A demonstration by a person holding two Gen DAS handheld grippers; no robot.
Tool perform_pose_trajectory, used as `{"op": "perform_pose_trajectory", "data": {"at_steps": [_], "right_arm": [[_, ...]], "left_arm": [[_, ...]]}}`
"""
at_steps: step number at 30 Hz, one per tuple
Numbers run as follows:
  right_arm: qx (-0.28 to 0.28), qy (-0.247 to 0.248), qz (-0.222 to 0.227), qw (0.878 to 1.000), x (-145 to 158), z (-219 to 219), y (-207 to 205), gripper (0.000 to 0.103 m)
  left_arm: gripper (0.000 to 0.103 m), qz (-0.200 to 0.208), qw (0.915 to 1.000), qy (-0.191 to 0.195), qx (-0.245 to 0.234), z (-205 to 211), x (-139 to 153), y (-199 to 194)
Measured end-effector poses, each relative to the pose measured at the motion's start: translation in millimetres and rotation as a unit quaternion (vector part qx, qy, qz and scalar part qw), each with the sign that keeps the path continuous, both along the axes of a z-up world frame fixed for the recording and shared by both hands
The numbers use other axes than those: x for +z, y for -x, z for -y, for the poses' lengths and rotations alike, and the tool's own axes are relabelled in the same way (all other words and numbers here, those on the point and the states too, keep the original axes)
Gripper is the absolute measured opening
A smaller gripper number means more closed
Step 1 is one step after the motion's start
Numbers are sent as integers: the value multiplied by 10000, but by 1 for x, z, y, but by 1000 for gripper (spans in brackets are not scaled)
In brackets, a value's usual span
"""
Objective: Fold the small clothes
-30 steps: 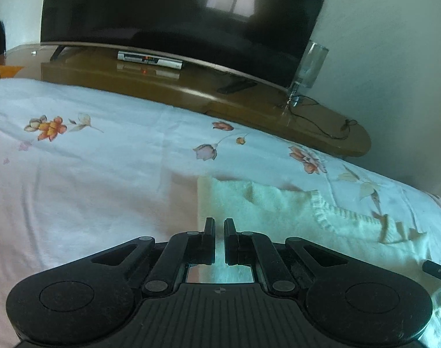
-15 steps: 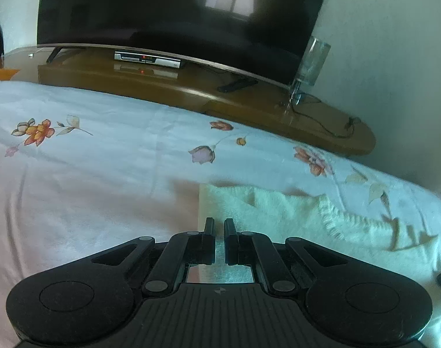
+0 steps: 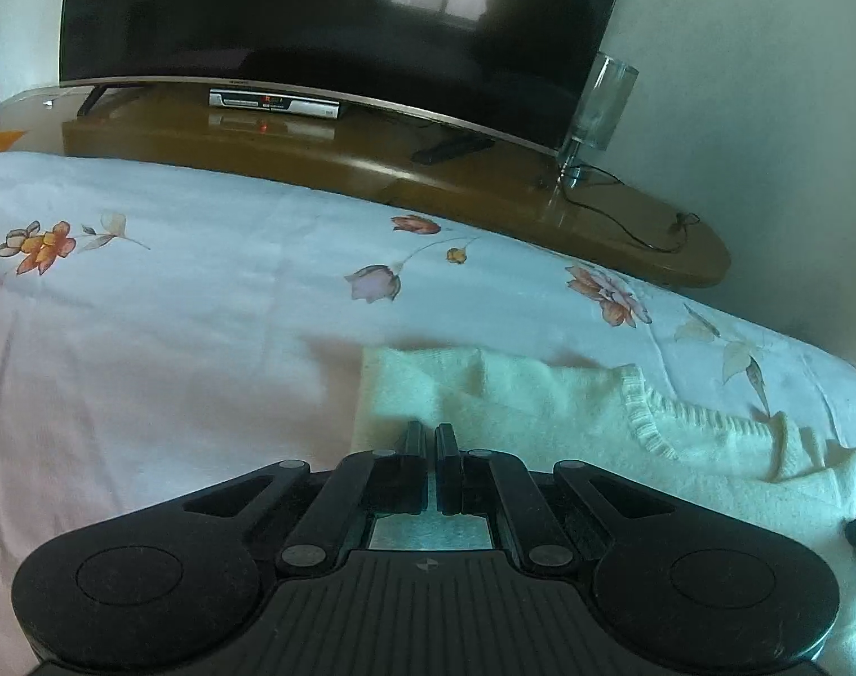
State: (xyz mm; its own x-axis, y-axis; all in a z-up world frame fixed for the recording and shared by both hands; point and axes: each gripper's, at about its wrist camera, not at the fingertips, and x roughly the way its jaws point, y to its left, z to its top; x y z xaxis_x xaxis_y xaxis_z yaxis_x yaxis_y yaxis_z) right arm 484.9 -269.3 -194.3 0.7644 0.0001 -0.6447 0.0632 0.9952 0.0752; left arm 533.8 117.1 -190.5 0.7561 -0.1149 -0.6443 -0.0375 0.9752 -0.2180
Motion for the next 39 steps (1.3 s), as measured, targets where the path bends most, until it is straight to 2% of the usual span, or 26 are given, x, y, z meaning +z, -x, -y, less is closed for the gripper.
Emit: {"op": "perform_pose_trajectory", "data": {"at_steps": [3, 6, 10, 11, 14, 18, 21, 23, 24, 26, 30, 33, 35, 39], "right_arm": [[-64, -118, 59, 9999, 0, 10, 2, 13], [-57, -120, 257, 9996, 12, 8, 13, 20], [118, 142, -24, 9998, -1, 3, 19, 19], [159, 138, 64, 9998, -3, 5, 21, 18], [93, -4, 5, 10000, 10, 5, 21, 20], [454, 173, 234, 9985, 27, -16, 26, 21], [879, 438, 170, 9950, 26, -42, 23, 20], [1049, 551, 13, 9930, 17, -49, 21, 20], [1033, 668, -92, 9924, 11, -48, 20, 20], [909, 682, -48, 9935, 6, -30, 24, 20], [641, 509, -57, 9966, 7, 8, 33, 20], [710, 580, -94, 9957, 7, 12, 35, 19], [688, 489, -102, 9964, 14, 13, 39, 19], [1037, 238, 95, 9943, 35, 4, 69, 21]], "left_arm": [[4, -64, 9999, 131, 91, -6, 9, 11], [4, 58, 9998, 194, -92, -2, 15, 34], [4, 8, 9997, -74, -234, 6, 2, 53], [4, 53, 9998, -54, -201, 4, 1, 56], [4, -9, 9999, 20, -99, 6, 15, 61], [4, 255, 9985, 28, -487, 40, 34, 72], [4, 46, 9975, -126, -693, 66, 22, 76], [4, -145, 9976, -317, -595, 67, 5, 78], [4, -28, 9981, -179, -586, 61, 3, 82], [3, -67, 9988, -110, -467, 49, 4, 87], [3, -116, 9991, -302, -260, 45, 6, 97], [4, -162, 9994, -287, -78, 46, 12, 111], [4, -103, 9993, -337, -108, 51, 19, 126], [4, -108, 9989, -267, -363, 65, 28, 163]]}}
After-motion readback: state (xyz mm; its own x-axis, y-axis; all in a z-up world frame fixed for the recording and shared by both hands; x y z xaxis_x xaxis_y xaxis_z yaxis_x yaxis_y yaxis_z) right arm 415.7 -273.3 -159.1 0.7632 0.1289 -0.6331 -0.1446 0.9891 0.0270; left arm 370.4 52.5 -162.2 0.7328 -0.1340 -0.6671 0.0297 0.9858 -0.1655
